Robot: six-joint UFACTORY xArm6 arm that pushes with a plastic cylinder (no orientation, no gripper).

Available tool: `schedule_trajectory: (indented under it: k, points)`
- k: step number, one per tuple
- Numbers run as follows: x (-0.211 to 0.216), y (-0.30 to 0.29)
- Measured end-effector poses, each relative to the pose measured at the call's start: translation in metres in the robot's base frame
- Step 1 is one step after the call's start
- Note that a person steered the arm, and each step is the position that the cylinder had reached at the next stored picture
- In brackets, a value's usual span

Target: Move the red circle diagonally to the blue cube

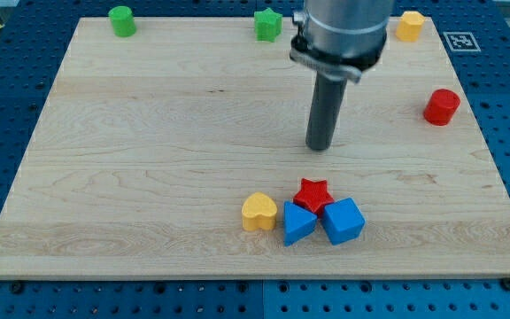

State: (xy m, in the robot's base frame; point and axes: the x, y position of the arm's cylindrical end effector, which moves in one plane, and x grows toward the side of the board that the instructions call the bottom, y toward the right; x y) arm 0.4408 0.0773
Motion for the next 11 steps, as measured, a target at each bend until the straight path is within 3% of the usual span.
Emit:
schedule_trajectory:
  k: [1, 2, 3, 7, 10, 11]
  points:
    - [-0.053, 0.040]
    - [-0.089, 0.117]
    - [-0.097, 0.191]
    - [0.009, 0.169]
    - [0.042, 0.107]
    - [0.071, 0.088]
